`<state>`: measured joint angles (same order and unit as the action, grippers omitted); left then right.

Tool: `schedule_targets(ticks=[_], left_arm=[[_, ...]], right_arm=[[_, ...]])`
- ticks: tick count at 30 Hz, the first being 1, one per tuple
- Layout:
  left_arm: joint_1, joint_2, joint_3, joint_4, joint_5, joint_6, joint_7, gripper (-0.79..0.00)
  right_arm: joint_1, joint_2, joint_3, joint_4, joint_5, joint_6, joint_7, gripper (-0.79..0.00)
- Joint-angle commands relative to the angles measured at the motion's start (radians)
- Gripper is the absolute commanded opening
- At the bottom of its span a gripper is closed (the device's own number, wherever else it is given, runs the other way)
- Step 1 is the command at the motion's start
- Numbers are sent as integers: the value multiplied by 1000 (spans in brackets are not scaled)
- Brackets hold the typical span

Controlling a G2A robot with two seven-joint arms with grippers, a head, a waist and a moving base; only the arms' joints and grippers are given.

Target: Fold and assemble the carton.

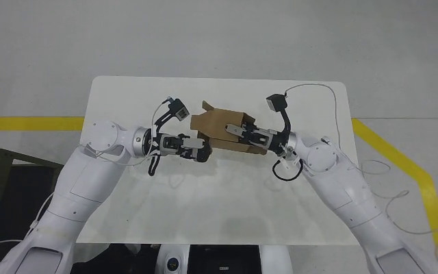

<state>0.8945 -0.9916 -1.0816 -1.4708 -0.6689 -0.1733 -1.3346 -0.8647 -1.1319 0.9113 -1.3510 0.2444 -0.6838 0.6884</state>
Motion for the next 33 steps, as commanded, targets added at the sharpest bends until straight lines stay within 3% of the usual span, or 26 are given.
schedule_targets(ticks=[1, 22, 33], left_arm=[[-1, -2, 4, -1, -1, 2, 1, 0], [-14, -10, -5, 18, 7, -1, -8, 0], [7, 7, -82, 30, 21, 6, -35, 0]], right_arm=[[-1, -3, -4, -3, -1, -1, -4, -785], [8, -32, -23, 35, 36, -14, 27, -785], [-42, -8, 59, 72, 145, 23, 158, -785]])
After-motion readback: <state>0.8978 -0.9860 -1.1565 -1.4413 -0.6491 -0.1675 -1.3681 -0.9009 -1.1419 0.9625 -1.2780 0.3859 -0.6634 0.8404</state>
